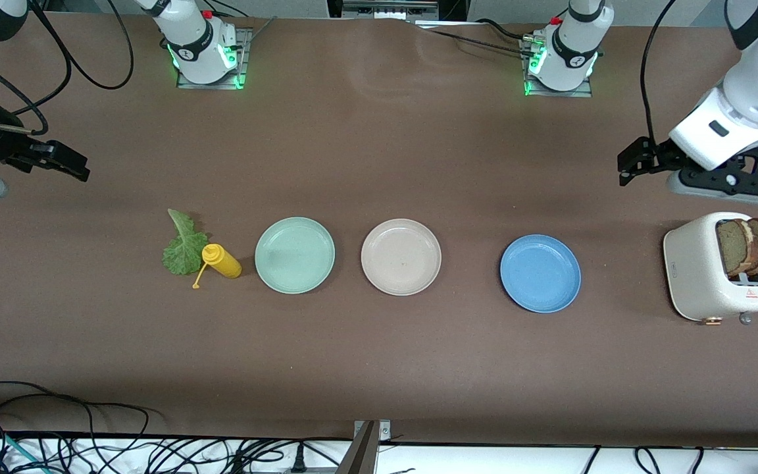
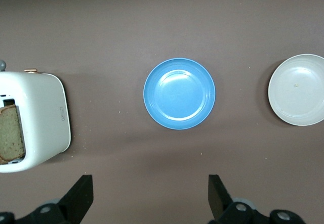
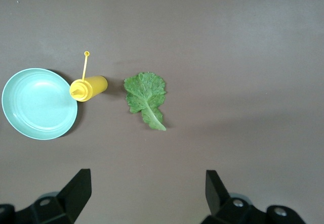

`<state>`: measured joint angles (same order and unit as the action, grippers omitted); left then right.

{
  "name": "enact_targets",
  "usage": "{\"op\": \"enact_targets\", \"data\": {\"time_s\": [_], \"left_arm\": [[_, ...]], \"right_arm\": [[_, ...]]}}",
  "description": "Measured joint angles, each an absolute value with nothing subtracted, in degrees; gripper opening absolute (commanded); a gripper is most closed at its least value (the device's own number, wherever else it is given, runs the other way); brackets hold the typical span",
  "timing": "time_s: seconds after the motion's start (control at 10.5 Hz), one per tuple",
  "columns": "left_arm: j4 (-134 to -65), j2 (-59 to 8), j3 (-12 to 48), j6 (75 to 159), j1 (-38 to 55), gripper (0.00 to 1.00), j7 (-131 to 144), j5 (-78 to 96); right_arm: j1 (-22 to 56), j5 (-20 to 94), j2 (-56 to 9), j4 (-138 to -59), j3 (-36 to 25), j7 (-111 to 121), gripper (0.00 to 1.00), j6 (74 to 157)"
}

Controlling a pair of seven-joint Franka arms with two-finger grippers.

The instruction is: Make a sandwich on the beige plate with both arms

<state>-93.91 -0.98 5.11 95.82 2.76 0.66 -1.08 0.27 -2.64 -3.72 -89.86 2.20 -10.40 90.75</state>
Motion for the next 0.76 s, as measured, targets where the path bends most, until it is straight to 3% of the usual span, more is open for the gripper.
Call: {"op": "enact_targets", "data": {"time_s": [0.76], "left_arm": [[-95.0,-1.0,5.5,94.2,3.0,1.0,0.7,-0.2]], "right_arm": [[0.3,-2.6,-4.1,-89.9,2.2,-12.1,1.0,90.8]]}}
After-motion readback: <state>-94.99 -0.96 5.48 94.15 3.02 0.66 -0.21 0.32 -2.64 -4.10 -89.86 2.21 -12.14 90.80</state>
